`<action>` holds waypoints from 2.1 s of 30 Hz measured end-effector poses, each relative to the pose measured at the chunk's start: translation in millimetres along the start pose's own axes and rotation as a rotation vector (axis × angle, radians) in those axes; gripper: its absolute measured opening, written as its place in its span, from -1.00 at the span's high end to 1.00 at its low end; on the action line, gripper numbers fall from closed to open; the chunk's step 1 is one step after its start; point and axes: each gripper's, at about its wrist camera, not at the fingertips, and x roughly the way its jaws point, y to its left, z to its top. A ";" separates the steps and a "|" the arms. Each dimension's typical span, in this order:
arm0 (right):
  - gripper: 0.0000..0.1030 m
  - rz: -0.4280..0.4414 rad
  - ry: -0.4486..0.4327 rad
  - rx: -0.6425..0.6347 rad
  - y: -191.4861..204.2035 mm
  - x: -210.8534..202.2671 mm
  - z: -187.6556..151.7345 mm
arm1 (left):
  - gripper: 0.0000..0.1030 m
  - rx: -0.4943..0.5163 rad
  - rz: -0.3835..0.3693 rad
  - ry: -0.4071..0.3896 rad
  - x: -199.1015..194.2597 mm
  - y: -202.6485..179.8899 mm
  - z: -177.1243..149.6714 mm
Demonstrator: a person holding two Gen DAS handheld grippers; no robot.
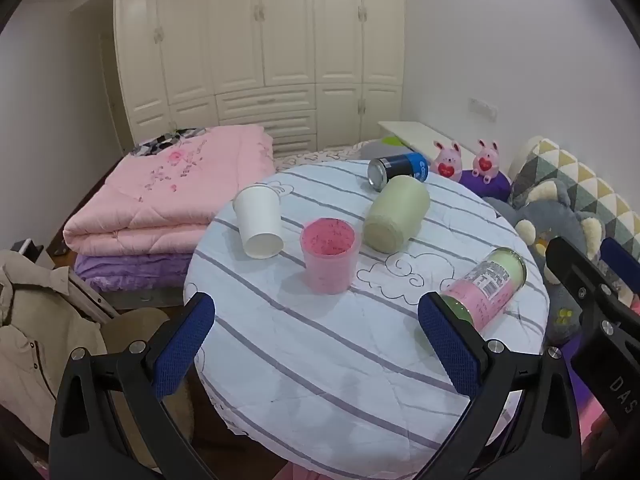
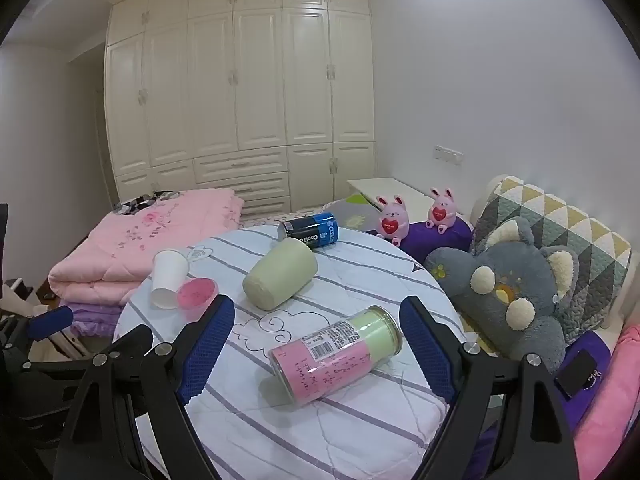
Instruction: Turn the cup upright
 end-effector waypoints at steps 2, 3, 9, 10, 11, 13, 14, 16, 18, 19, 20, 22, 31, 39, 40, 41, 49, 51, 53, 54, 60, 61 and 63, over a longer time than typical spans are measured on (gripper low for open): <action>-0.67 0.001 0.002 0.000 0.3 0.6 -0.1 | -0.99 0.002 -0.002 0.004 0.4 2.5 0.1; -0.67 0.001 0.004 -0.001 0.3 1.1 -0.1 | -0.99 0.012 0.003 0.024 7.9 1.7 0.5; -0.67 0.005 -0.001 0.006 -2.6 -1.8 -1.7 | -0.99 0.024 0.017 -0.002 4.4 -2.6 -0.1; -0.67 -0.021 0.011 0.006 -7.6 -1.2 -2.9 | -0.99 0.025 0.016 0.000 4.6 -2.4 0.0; -0.67 -0.021 0.013 0.007 -8.5 -1.2 -3.5 | -0.99 0.024 0.018 -0.001 5.0 -2.3 0.0; -0.67 -0.030 0.022 0.008 -3.0 0.2 -1.0 | -0.99 0.026 0.020 0.001 4.5 -2.8 1.1; -0.67 -0.029 0.021 0.009 -3.1 0.2 -1.2 | -0.99 0.026 0.021 0.000 4.7 -2.8 1.0; -0.67 -0.030 0.020 0.008 -2.7 0.1 -1.3 | -0.99 0.026 0.021 0.000 5.1 -2.7 1.0; -0.67 -0.025 0.020 0.010 -2.8 0.0 -1.1 | -0.99 0.025 0.021 0.000 2.8 -1.2 -0.8; -0.67 -0.024 0.021 0.009 -2.5 0.1 -1.1 | -0.99 0.026 0.022 -0.001 2.9 -1.5 -1.0; -0.67 -0.024 0.022 0.008 -2.1 -0.2 -0.8 | -0.99 0.026 0.022 -0.001 2.9 -1.4 -0.9; -0.67 -0.024 0.022 0.008 -2.0 0.1 -1.3 | -0.99 0.027 0.023 -0.002 3.0 -1.4 -1.3; -0.67 -0.031 0.033 0.009 0.1 5.4 -0.3 | -0.99 0.018 0.041 0.004 3.6 2.8 1.5; -0.67 -0.038 0.054 0.021 0.4 12.3 -0.4 | -0.99 0.015 0.040 0.011 7.8 4.7 2.2; -0.67 -0.045 0.056 0.023 -0.2 13.1 -0.4 | -0.99 0.015 0.040 0.011 7.8 4.9 2.0; -0.67 -0.050 0.057 0.025 -0.1 13.7 -0.3 | -0.99 0.017 0.040 0.014 9.4 4.5 2.3; -0.67 -0.076 0.095 0.084 -8.1 27.7 -3.1 | -0.99 0.032 0.046 0.026 24.3 -1.2 6.2; -0.67 -0.081 0.114 0.110 -13.3 33.0 -5.0 | -0.99 0.046 0.052 0.026 28.6 -5.5 7.8; -0.67 -0.086 0.144 0.159 -20.4 40.3 -7.5 | -0.99 0.059 0.062 0.022 31.6 -9.8 9.0; -0.67 -0.089 0.156 0.177 -23.5 43.4 -9.1 | -0.99 0.066 0.066 0.020 33.8 -11.5 10.3; -0.67 -0.097 0.237 0.289 -37.6 65.6 -17.9 | -0.99 0.099 0.075 0.018 51.9 -24.4 18.0; -0.67 -0.097 0.252 0.303 -39.2 70.0 -19.4 | -0.99 0.106 0.072 0.019 54.9 -26.8 19.2; -0.67 -0.097 0.278 0.327 -41.6 78.8 -22.8 | -0.99 0.117 0.067 0.021 61.8 -31.9 22.3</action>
